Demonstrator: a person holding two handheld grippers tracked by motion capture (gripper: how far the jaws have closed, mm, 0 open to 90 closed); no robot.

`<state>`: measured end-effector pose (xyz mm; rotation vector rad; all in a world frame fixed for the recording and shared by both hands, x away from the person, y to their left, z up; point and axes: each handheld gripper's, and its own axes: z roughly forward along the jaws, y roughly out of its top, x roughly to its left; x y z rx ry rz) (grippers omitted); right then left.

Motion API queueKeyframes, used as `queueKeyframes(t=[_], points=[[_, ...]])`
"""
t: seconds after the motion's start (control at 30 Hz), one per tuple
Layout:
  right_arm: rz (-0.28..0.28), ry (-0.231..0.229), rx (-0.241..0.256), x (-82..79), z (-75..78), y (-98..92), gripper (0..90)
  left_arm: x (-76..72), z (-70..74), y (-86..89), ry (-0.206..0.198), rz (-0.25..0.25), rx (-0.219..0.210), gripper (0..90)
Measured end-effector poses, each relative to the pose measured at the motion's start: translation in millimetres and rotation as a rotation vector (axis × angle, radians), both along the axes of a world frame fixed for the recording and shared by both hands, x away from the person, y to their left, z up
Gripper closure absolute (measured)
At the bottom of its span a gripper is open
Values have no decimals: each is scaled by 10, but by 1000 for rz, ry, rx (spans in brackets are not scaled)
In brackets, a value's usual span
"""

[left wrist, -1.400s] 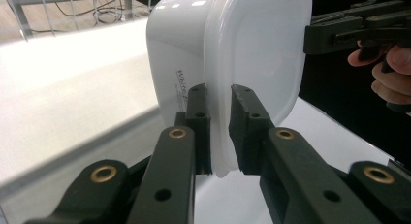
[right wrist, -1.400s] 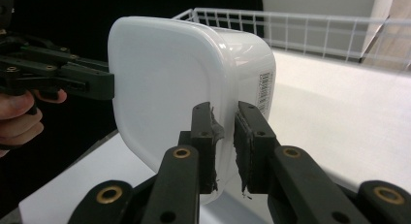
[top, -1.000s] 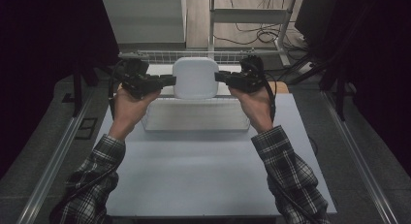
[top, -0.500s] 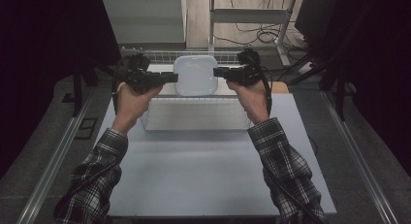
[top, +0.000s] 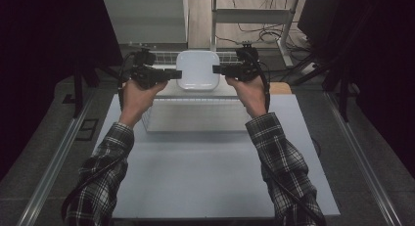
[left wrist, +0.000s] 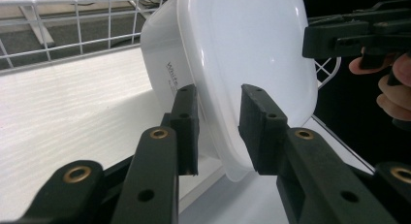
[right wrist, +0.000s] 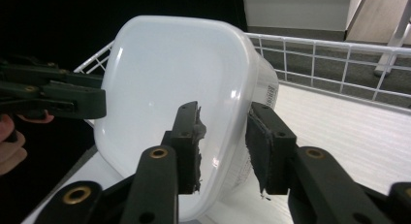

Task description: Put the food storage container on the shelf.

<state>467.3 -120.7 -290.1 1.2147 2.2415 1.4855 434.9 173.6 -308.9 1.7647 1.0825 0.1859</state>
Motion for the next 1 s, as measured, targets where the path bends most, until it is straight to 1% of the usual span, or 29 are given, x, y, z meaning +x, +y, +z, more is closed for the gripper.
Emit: queueKeyframes(t=[0.1,0.23,0.27,0.3,0.37,0.43,0.5,0.53,0.6,0.63,0.67,0.77,0.83,0.93,0.97,1.0], points=[[1,-7,-16,23,-16,23,619,36,-3,-4,2,5,3,663],[2,1,-35,53,-44,63,569,100,-18,4,25,8,-20,632],[2,1,-35,53,-44,63,569,100,-18,4,25,8,-20,625],[-1,2,-37,71,-55,76,554,136,-20,11,36,7,-26,621],[-4,6,-34,84,-58,82,548,170,-18,16,44,10,-28,614],[-6,13,-28,106,-63,80,539,192,-12,10,35,24,-17,603],[-13,24,-20,129,-74,75,513,214,-7,-2,32,32,-15,604],[-25,17,-21,136,-79,72,514,221,-3,-14,30,39,-9,600],[-55,-19,-45,136,-78,79,515,233,7,-37,21,50,10,596],[-55,-19,-45,136,-78,79,515,233,7,-37,21,50,10,595],[-73,-32,-51,146,-85,84,524,251,13,-45,17,59,25,593],[-82,-39,-54,167,-90,88,525,272,8,-55,15,69,29,567],[-88,-42,-57,176,-88,90,521,268,2,-58,3,75,34,548],[-96,-52,-71,163,-81,98,496,234,14,-89,-52,96,83,491],[-97,-58,-79,154,-77,101,477,219,24,-92,-69,95,79,454],[-93,-66,-88,146,-75,101,451,202,34,-94,-81,92,62,415]])
